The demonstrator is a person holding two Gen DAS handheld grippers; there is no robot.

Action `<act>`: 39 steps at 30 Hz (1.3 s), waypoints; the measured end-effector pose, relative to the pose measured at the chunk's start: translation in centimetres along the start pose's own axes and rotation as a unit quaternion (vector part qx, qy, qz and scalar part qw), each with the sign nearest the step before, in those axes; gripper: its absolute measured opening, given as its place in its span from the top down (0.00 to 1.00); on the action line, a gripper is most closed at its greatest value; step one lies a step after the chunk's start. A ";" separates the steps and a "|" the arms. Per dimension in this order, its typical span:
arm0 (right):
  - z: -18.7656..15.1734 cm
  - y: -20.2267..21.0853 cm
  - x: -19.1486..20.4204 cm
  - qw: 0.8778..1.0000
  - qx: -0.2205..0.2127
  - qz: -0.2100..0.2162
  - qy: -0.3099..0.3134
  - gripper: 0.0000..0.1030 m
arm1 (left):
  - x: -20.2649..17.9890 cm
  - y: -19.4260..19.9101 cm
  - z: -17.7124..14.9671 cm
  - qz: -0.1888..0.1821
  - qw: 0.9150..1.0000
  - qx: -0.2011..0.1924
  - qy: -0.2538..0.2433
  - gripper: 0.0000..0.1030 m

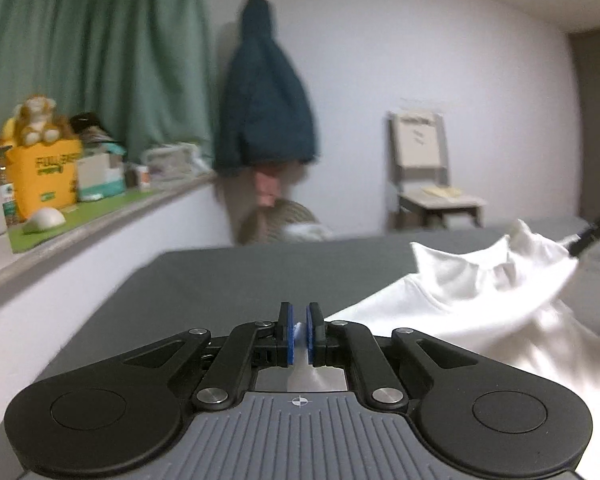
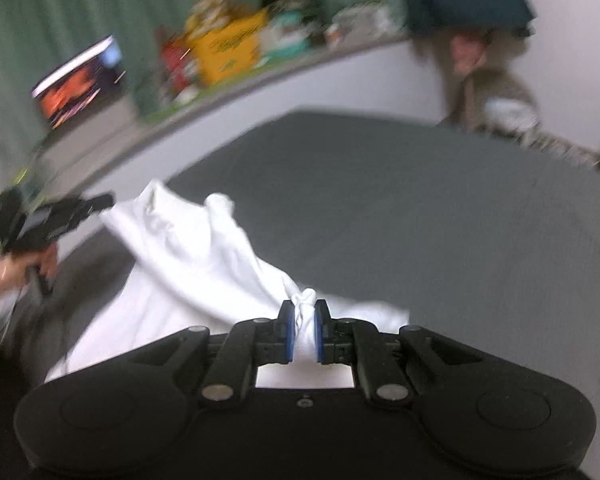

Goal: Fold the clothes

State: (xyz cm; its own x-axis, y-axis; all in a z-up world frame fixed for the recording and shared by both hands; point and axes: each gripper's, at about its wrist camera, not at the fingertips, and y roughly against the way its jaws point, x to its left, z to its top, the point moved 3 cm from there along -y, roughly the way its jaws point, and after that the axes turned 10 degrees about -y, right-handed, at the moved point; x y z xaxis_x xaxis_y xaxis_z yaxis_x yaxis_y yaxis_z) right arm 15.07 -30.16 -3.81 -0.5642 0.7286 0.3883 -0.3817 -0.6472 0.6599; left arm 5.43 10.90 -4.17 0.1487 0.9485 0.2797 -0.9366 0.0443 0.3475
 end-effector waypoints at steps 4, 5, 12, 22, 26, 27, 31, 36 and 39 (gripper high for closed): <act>-6.7 -0.7 2.1 0.994 0.087 -0.027 0.054 0.90 | -4.2 3.5 -3.3 -0.047 0.994 0.063 -0.083 0.94; -8.0 -1.1 2.6 0.992 0.099 -0.039 0.067 0.90 | -5.0 3.9 -3.9 -0.052 0.991 0.074 -0.101 0.94; -11.5 -1.1 6.8 0.960 0.068 -0.124 0.242 0.60 | -8.8 6.1 -4.2 -0.026 0.966 0.119 -0.228 0.82; -18.0 -5.3 11.1 0.777 0.074 -0.218 0.586 0.59 | -13.9 7.9 -4.7 -0.008 0.877 0.092 -0.471 0.01; -18.7 -7.0 11.3 0.746 0.070 -0.242 0.616 0.63 | -15.9 7.1 -5.9 -0.028 0.834 0.097 -0.542 0.07; -18.6 -7.5 11.3 0.744 0.070 -0.248 0.617 0.66 | -16.3 6.9 -6.0 -0.034 0.827 0.096 -0.552 0.12; -17.2 -8.2 11.3 0.758 0.064 -0.257 0.595 0.96 | -17.4 5.3 -5.7 -0.045 0.827 0.118 -0.549 0.84; -13.8 -5.0 11.5 0.802 0.038 -0.240 0.546 0.97 | -15.4 6.6 -3.9 -0.052 0.878 0.096 -0.465 0.96; -12.4 -2.6 11.2 0.820 0.037 -0.228 0.524 0.97 | -14.5 9.2 -2.9 -0.061 0.898 0.079 -0.429 0.96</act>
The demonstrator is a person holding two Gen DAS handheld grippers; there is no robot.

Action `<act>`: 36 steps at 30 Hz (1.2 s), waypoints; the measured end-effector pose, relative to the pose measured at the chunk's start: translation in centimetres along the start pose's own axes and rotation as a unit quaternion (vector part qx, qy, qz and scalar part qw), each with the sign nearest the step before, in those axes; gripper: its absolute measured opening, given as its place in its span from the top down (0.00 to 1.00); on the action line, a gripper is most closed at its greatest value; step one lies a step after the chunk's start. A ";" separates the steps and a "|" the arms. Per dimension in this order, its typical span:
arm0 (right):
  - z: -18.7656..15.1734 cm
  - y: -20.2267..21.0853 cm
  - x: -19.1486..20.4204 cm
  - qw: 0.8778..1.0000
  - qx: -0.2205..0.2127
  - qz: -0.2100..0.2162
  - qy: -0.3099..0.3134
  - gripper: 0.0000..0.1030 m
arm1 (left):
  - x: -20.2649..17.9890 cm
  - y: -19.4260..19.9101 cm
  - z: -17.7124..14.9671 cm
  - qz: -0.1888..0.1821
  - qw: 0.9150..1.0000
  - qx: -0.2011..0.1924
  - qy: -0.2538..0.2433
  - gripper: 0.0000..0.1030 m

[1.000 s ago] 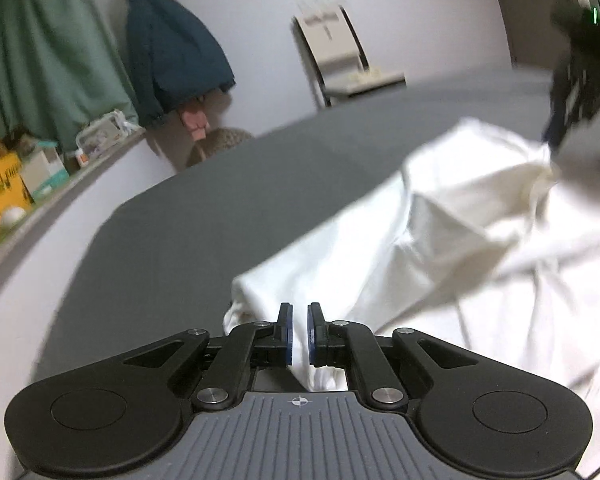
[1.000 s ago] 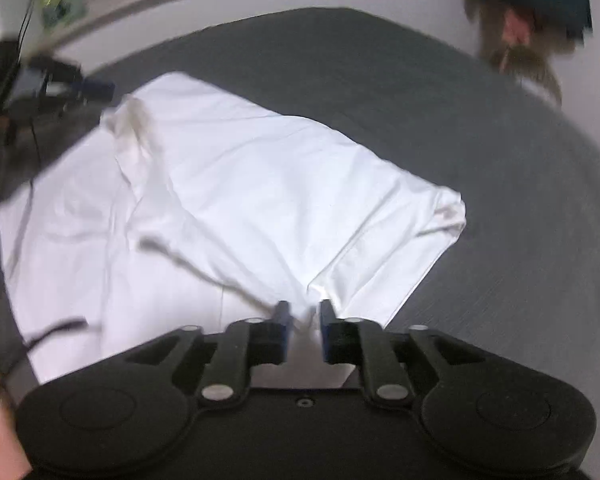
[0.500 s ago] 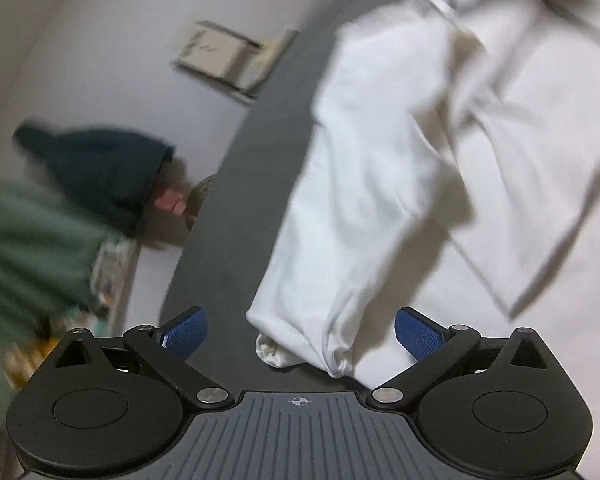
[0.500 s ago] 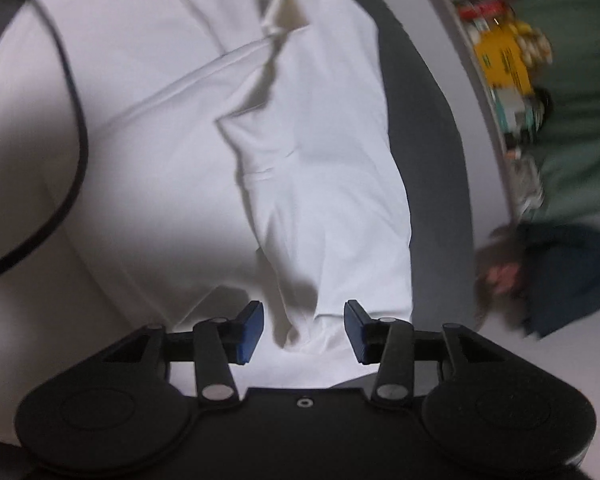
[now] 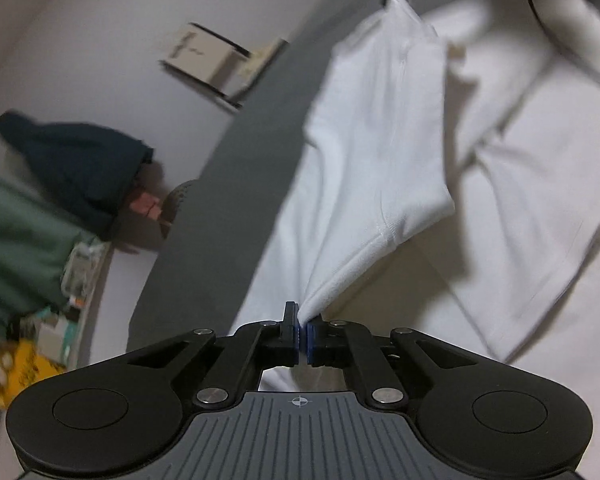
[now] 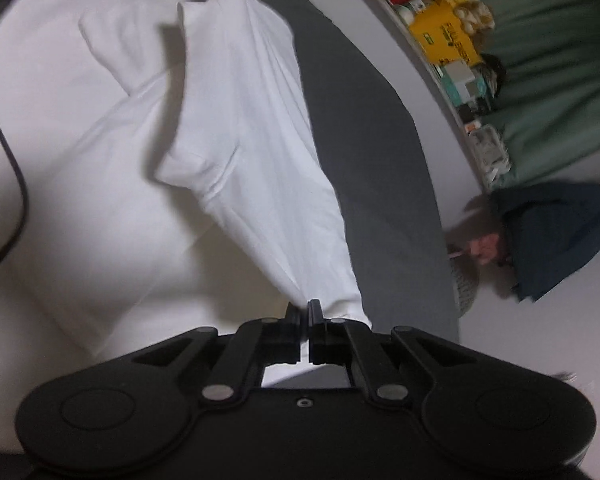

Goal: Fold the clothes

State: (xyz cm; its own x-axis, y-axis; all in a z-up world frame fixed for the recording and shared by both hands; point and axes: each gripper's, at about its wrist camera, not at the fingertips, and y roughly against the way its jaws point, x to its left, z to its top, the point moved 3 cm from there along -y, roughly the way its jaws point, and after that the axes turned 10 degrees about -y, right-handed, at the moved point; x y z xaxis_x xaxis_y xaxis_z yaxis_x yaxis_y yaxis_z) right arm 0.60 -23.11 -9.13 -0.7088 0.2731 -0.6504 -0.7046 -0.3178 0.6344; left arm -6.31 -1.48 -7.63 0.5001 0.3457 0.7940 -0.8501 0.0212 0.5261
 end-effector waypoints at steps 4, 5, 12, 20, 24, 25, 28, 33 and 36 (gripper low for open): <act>-1.0 0.9 -0.1 0.999 0.020 0.033 0.000 0.97 | -1.2 3.1 0.1 -0.036 0.999 -0.025 0.009 0.96; -1.2 0.8 0.6 0.999 0.027 0.042 0.003 0.97 | -1.9 3.0 0.0 -0.045 0.999 -0.023 0.006 0.96; -1.5 -1.3 4.1 0.995 0.061 0.069 0.035 0.97 | -5.1 -0.3 -1.3 -0.080 0.996 0.024 -0.011 0.95; -1.5 0.5 4.0 0.994 0.050 0.090 0.043 0.97 | -4.3 0.8 -2.1 -0.079 0.996 0.016 0.025 0.96; -2.1 -0.7 4.4 0.992 0.067 0.099 0.030 0.96 | -4.5 -0.5 -2.3 -0.091 0.995 0.027 0.027 0.95; -2.1 -1.0 4.5 0.992 0.071 0.100 0.025 0.95 | -4.6 -0.8 -2.3 -0.088 0.995 0.029 0.020 0.95; -2.2 -0.7 4.5 0.992 0.069 0.106 0.025 0.90 | -4.1 -1.1 -1.9 -0.094 0.995 0.032 0.017 0.95; -2.2 1.6 3.4 0.987 0.043 0.154 0.023 0.81 | -1.8 0.3 -2.4 -0.122 0.990 0.023 0.072 0.93; -0.6 2.7 2.4 0.981 0.003 0.190 -0.037 0.81 | 0.2 0.9 -1.7 -0.108 0.985 -0.008 0.134 0.93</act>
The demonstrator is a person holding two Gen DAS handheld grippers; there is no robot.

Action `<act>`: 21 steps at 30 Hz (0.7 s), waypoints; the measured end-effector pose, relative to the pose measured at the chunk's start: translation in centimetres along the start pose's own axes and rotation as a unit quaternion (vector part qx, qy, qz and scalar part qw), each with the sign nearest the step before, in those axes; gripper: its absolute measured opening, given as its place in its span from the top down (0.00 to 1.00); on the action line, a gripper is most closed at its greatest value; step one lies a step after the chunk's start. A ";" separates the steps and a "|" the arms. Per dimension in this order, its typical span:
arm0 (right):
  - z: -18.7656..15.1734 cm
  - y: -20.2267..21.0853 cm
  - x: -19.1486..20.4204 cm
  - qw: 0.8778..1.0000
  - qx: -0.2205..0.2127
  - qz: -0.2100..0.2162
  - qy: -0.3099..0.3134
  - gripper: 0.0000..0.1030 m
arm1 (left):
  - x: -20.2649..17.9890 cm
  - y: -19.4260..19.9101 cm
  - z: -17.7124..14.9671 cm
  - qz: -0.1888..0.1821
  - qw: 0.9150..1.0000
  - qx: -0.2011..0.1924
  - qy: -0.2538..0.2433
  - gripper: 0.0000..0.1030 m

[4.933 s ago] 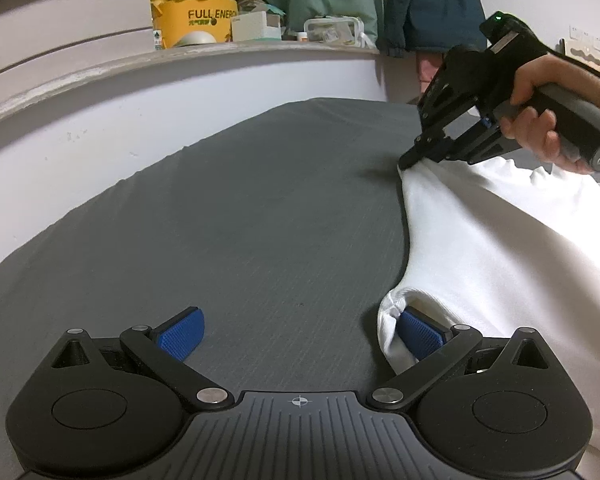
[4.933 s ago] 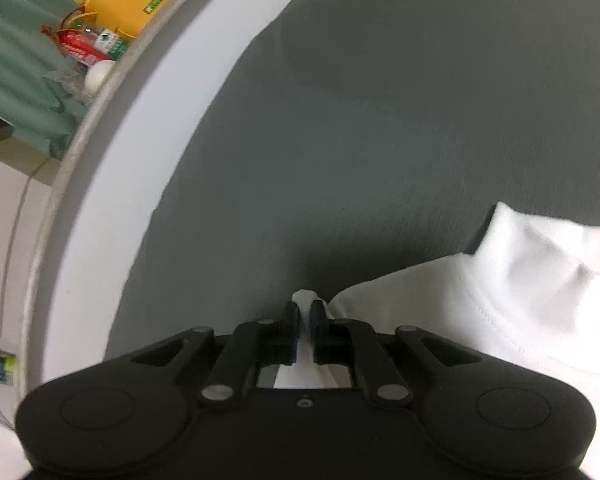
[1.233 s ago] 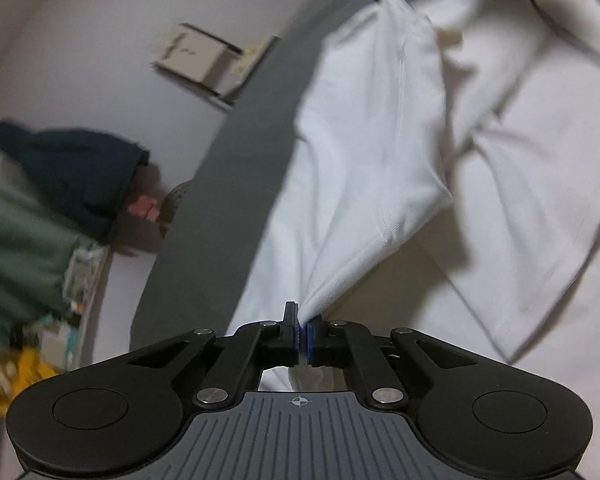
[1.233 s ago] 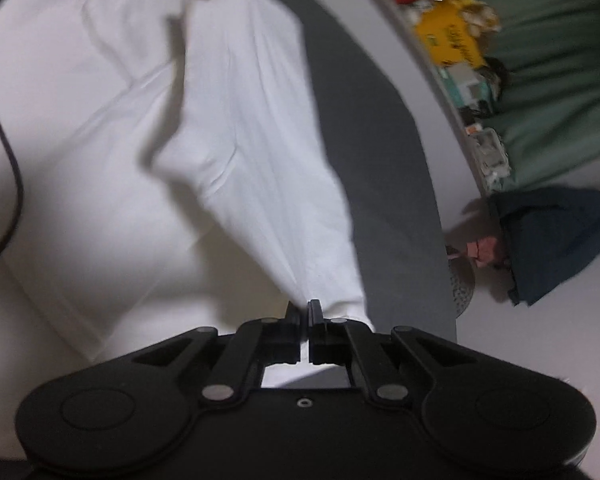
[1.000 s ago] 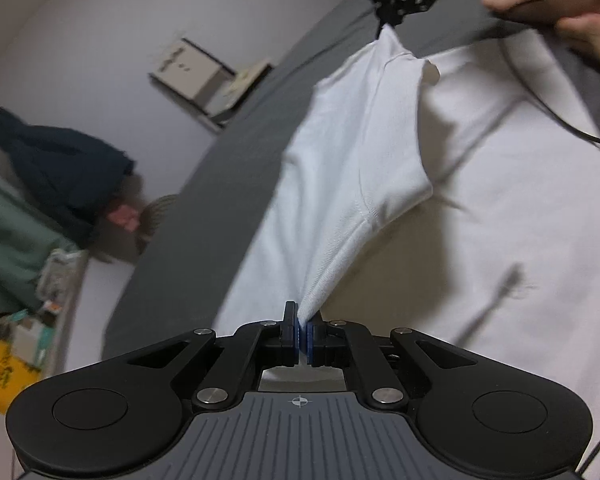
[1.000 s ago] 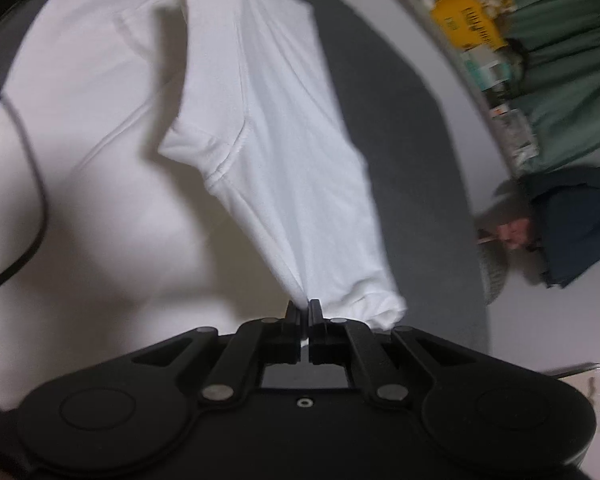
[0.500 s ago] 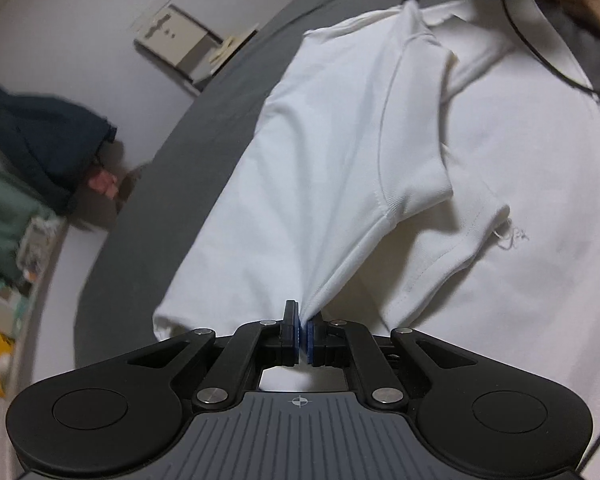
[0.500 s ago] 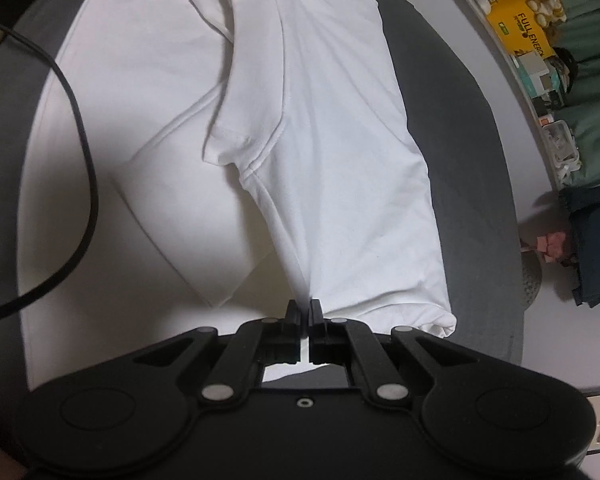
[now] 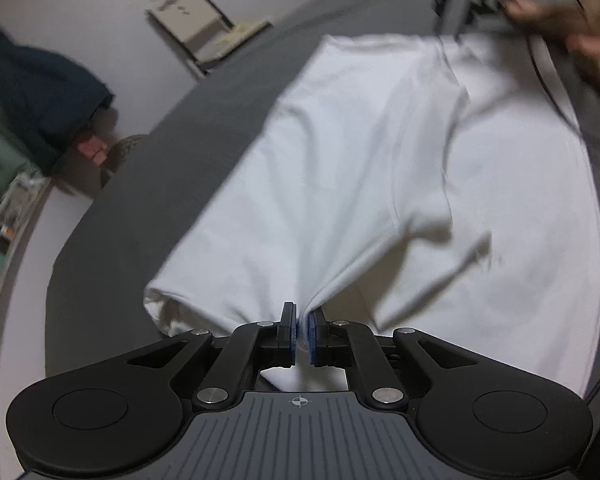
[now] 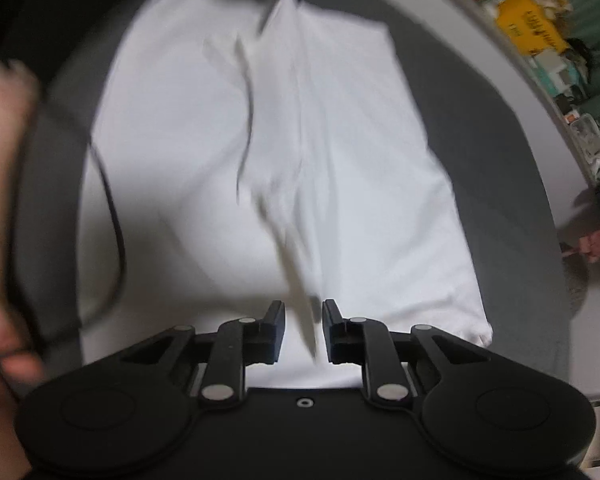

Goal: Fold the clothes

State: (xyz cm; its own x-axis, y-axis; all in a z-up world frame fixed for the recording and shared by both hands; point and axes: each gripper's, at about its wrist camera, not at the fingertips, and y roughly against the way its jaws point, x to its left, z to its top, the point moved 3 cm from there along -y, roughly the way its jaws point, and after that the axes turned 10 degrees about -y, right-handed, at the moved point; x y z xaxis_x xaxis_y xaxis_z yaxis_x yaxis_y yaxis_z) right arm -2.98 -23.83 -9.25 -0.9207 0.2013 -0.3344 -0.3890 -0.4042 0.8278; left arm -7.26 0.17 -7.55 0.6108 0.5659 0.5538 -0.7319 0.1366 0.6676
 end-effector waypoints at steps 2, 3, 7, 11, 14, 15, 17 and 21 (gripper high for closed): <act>1.6 0.0 -0.6 0.997 -0.031 0.021 -0.062 0.81 | 1.0 0.7 0.8 0.007 0.999 -0.027 0.039 0.93; 2.4 -0.2 -1.0 0.994 -0.043 0.032 -0.099 0.81 | 1.5 1.0 1.2 0.011 0.997 -0.041 0.059 0.93; 5.0 -3.2 -2.2 0.974 -0.050 0.054 -0.214 0.81 | 2.8 -0.6 3.4 0.015 0.981 -0.092 0.168 0.93; 5.1 -5.9 -2.2 0.969 -0.012 0.064 -0.238 0.81 | 1.4 -5.8 3.9 -0.043 0.981 -0.012 0.191 0.93; 4.2 -6.3 -2.2 0.963 0.000 0.073 -0.259 0.79 | 0.5 -7.8 2.9 -0.067 0.978 0.022 0.195 0.93; 4.0 -6.2 -2.4 0.960 0.000 0.078 -0.268 0.78 | 0.5 -7.8 2.4 -0.069 0.976 0.017 0.206 0.93; 3.6 -5.9 -3.2 0.952 -0.003 0.092 -0.293 0.76 | 1.0 -7.4 1.6 -0.074 0.969 0.004 0.234 0.93; 2.7 -4.2 -6.2 0.928 -0.035 0.101 -0.358 0.64 | 3.6 -4.6 -0.3 -0.049 0.946 -0.052 0.315 0.93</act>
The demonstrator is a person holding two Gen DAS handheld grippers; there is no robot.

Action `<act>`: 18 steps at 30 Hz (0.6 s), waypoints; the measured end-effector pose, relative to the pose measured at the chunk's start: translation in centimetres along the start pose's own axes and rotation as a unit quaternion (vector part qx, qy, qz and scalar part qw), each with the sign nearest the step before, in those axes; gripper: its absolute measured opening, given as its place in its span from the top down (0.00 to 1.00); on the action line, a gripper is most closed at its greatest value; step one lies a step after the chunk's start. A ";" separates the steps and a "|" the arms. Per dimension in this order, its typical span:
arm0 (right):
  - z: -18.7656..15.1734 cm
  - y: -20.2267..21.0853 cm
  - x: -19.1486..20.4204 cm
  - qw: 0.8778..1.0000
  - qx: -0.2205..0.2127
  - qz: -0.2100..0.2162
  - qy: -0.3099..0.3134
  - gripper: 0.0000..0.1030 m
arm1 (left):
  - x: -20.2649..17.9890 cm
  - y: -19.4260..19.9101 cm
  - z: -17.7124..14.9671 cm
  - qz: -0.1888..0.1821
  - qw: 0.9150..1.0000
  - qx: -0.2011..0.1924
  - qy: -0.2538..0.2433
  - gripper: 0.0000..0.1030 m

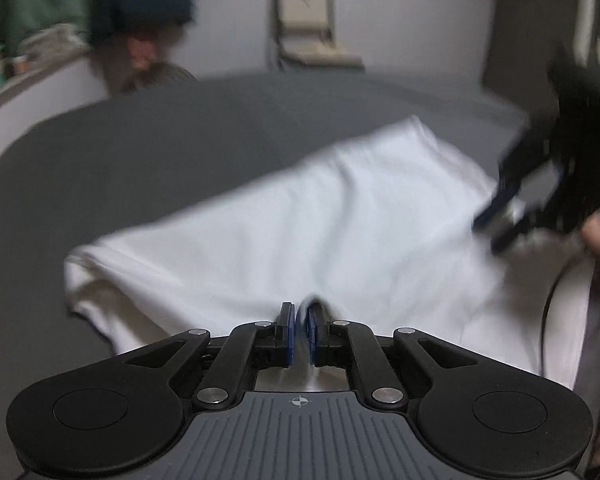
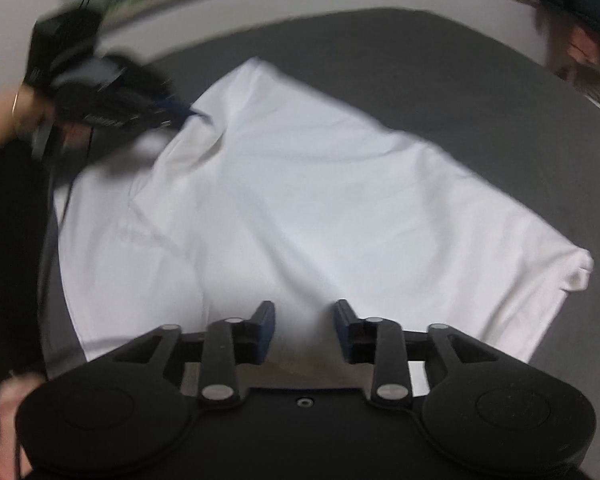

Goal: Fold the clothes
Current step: 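Open both grippers and release the folded shirt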

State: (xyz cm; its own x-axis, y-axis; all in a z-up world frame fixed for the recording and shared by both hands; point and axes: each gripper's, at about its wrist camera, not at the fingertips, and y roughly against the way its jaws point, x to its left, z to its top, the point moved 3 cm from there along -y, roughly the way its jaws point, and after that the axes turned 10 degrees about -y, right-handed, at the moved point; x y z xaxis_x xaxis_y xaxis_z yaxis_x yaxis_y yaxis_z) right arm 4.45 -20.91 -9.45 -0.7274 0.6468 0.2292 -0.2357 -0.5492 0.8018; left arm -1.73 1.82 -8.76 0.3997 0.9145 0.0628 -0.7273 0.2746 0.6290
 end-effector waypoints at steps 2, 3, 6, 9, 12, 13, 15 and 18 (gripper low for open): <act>0.9 1.2 -1.7 0.999 -0.023 0.000 -0.039 0.59 | 2.0 1.5 0.6 0.022 0.998 -0.029 0.046 0.93; 1.6 1.7 -2.6 0.998 -0.034 -0.004 -0.058 0.59 | 3.0 1.8 1.2 0.034 0.997 -0.036 0.063 0.93; 3.2 3.1 -5.2 0.991 -0.067 -0.013 -0.118 0.54 | 5.5 2.4 3.0 0.060 0.990 -0.057 0.115 0.58; 3.9 3.6 -6.4 0.985 -0.071 0.009 -0.158 0.53 | 7.7 3.1 4.7 0.059 0.979 -0.078 0.180 0.42; 3.8 3.1 -5.4 0.990 -0.057 0.016 -0.131 0.49 | 8.1 4.5 4.0 0.045 0.973 -0.093 0.205 0.42; 3.7 2.7 -4.7 0.993 -0.052 0.010 -0.109 0.47 | 7.9 4.7 3.4 0.038 0.975 -0.091 0.200 0.42; 3.4 1.6 -3.1 0.997 -0.037 0.004 -0.066 0.47 | 7.1 5.0 2.0 0.033 0.982 -0.069 0.172 0.42; 2.6 -0.1 -0.3 1.000 -0.009 -0.013 -0.002 0.47 | 5.6 5.0 0.2 0.076 0.994 -0.001 0.082 0.42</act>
State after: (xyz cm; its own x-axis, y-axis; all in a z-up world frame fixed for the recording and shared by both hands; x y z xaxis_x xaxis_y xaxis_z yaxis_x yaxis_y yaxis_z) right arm 6.33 -19.67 -8.13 -0.7178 0.6634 0.2114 -0.2656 -0.5415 0.7976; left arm -2.98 8.19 -5.09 0.1893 0.9814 0.0308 -0.7734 0.1297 0.6205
